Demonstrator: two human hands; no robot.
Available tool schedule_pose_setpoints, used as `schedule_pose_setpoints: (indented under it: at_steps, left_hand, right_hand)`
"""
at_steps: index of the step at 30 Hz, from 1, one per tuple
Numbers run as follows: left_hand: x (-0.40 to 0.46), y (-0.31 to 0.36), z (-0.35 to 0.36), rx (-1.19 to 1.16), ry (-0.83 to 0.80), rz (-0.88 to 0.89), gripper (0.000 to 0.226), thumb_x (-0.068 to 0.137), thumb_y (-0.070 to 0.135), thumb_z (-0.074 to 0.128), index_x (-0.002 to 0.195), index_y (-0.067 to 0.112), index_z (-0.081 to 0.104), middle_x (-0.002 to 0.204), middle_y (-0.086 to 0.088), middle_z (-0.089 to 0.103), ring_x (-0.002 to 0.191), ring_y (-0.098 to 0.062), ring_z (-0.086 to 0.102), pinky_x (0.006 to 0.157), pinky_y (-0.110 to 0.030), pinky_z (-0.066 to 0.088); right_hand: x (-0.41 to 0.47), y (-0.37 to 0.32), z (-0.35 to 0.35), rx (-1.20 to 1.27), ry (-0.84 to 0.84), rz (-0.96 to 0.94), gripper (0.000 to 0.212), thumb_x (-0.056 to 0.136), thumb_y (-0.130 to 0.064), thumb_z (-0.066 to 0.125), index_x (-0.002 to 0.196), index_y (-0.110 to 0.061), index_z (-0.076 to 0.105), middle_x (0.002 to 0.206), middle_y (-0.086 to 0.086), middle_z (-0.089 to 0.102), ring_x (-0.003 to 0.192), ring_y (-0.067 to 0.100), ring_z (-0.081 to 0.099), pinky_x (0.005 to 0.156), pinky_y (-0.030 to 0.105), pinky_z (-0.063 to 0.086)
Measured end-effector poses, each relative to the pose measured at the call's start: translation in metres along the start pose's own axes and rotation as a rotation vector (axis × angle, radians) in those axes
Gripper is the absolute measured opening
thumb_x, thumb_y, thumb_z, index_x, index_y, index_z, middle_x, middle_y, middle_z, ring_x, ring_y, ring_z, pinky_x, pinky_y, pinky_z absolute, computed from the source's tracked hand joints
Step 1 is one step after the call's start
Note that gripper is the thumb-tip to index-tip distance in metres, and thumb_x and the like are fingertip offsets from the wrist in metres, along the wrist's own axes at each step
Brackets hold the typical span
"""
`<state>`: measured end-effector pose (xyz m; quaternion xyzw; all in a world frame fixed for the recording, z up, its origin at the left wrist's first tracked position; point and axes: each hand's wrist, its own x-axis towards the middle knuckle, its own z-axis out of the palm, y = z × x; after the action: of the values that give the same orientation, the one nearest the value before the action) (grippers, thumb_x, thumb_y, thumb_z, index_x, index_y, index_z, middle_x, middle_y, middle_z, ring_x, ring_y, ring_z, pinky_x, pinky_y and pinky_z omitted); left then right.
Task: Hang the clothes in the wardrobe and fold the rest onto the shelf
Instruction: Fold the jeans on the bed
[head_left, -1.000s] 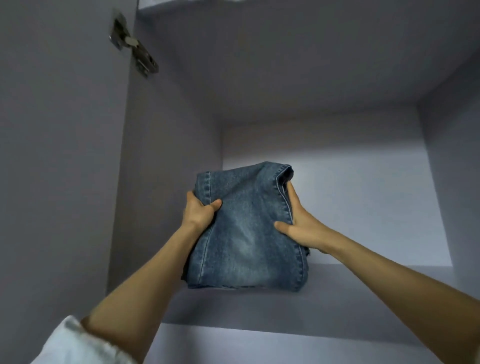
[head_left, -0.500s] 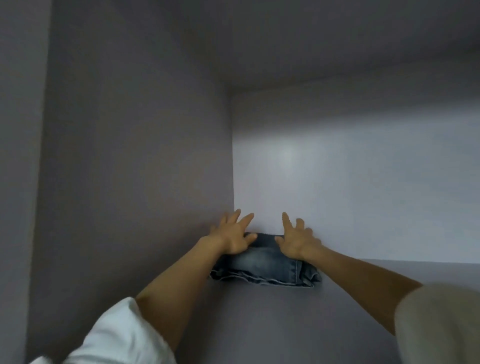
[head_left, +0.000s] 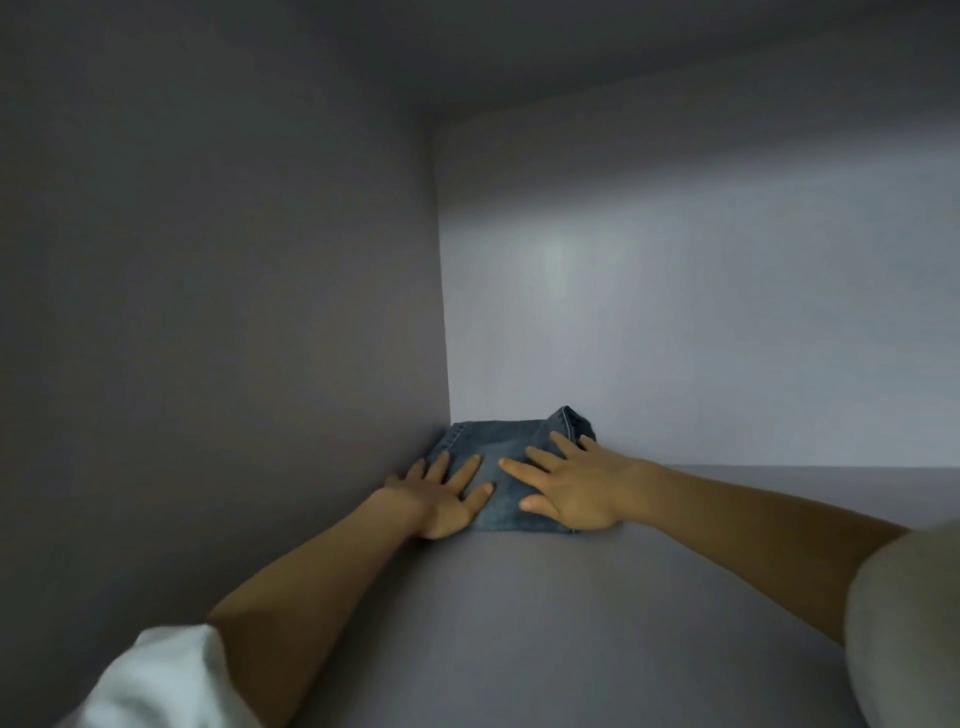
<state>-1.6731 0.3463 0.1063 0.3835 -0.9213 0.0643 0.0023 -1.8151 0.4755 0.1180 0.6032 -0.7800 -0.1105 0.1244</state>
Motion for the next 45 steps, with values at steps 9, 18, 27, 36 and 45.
schedule_pose_setpoints:
  at_steps: [9,18,27,36,45]
  left_hand:
    - [-0.052,-0.006,0.0,0.05,-0.025,-0.033,0.068,0.092,0.066,0.017,0.146,0.039,-0.013,0.157,0.005,-0.017,0.145,-0.022,-0.013,0.113,-0.06,0.0]
    - [-0.198,-0.023,-0.014,0.225,0.688,-0.362,0.047,0.092,0.034,0.042,0.136,0.021,0.041,0.147,-0.005,0.035,0.137,-0.026,0.027,0.114,-0.047,0.013]
    - [-0.413,-0.044,0.028,0.405,0.975,-0.517,0.035,0.071,0.016,0.071,0.105,0.006,0.069,0.122,-0.016,0.062,0.121,-0.036,0.053,0.099,-0.054,0.04]
    - [-0.644,-0.03,0.132,0.298,0.994,-0.808,0.037,0.081,0.021,0.052,0.115,0.013,0.066,0.126,-0.009,0.059,0.123,-0.029,0.051,0.101,-0.052,0.036]
    - [-0.935,-0.042,0.205,0.245,0.618,-1.41,0.048,0.082,0.019,0.063,0.129,0.013,0.055,0.137,-0.013,0.048,0.131,-0.033,0.04,0.109,-0.054,0.023]
  right_hand:
    - [-0.018,-0.002,-0.013,0.196,-0.203,0.144,0.08,0.091,-0.067,0.017,0.148,-0.019,-0.013,0.156,0.011,-0.016,0.145,0.033,-0.002,0.118,0.045,0.004]
    - [-0.062,-0.084,-0.085,0.027,0.393,-0.188,0.04,0.098,-0.039,0.032,0.13,-0.019,0.047,0.133,0.006,0.051,0.12,0.028,0.046,0.092,0.039,0.04]
    - [-0.161,-0.229,-0.083,0.714,1.015,-0.523,0.02,0.092,-0.021,0.047,0.103,-0.015,0.063,0.103,0.004,0.067,0.099,0.029,0.059,0.08,0.037,0.046]
    - [-0.338,-0.451,0.014,1.512,0.683,-1.063,0.022,0.088,-0.009,0.048,0.105,-0.009,0.062,0.091,-0.004,0.065,0.086,0.003,0.062,0.078,0.012,0.047]
    - [-0.525,-0.668,0.027,1.368,0.043,-1.464,0.024,0.094,-0.009,0.047,0.114,-0.011,0.061,0.104,-0.001,0.064,0.092,0.011,0.06,0.077,0.017,0.047]
